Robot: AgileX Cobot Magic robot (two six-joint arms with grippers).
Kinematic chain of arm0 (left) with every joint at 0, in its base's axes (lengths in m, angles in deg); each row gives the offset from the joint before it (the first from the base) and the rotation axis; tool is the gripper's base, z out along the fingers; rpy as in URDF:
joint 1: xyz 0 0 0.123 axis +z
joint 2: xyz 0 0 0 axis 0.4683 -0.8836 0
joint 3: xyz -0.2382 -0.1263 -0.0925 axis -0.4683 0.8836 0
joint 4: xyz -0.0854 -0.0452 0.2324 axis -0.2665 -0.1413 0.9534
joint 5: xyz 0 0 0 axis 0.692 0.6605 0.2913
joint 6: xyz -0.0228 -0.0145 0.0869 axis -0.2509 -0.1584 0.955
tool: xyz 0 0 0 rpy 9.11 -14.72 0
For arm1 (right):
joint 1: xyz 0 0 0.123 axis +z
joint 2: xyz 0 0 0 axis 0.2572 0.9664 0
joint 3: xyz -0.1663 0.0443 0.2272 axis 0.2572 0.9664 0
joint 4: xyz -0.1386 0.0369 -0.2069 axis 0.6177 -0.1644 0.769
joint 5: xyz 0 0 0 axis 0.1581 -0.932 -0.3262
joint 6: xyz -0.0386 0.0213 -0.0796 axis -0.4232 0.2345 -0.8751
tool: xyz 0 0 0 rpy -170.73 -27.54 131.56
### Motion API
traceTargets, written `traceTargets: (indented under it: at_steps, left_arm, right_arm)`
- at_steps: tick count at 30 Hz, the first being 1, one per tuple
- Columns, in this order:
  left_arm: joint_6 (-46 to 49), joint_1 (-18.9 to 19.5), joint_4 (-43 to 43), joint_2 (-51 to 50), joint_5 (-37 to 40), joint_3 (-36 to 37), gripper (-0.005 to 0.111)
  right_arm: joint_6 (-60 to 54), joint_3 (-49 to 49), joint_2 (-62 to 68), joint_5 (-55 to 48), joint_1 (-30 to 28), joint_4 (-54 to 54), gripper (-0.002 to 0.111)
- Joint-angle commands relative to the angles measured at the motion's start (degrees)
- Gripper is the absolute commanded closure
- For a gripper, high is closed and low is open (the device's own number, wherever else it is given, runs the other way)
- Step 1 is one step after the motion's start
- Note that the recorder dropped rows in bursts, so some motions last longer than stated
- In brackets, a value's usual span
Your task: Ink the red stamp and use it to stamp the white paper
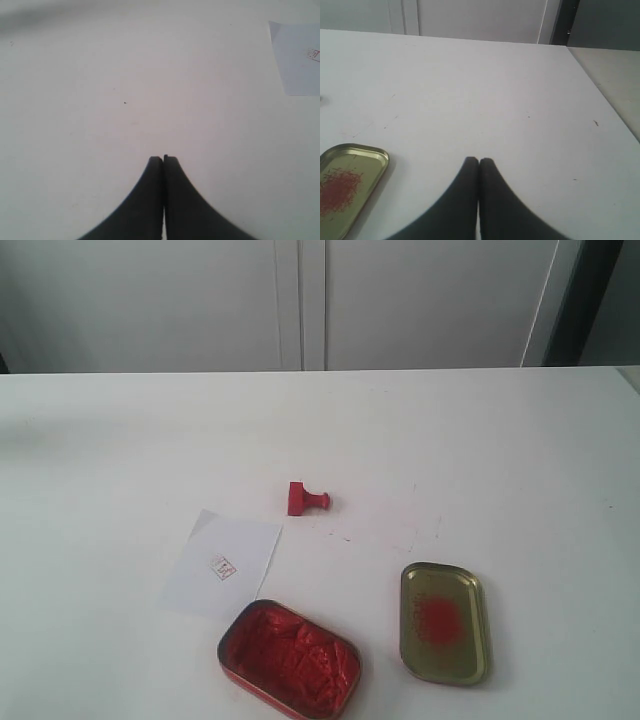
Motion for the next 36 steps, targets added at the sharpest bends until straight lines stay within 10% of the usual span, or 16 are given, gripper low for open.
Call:
traceTargets:
  at_steps: [1, 36]
  left_arm:
    - [0.00, -0.01, 0.08, 0.26, 0.97, 0.55, 0.107]
    - [0.00, -0.01, 0.08, 0.26, 0.97, 0.55, 0.107]
  right_arm:
    - [0.34, 0.27, -0.31, 0.91, 0.08, 0.75, 0.108]
    - [0.34, 0.27, -0.31, 0.19, 0.08, 0.36, 0.108]
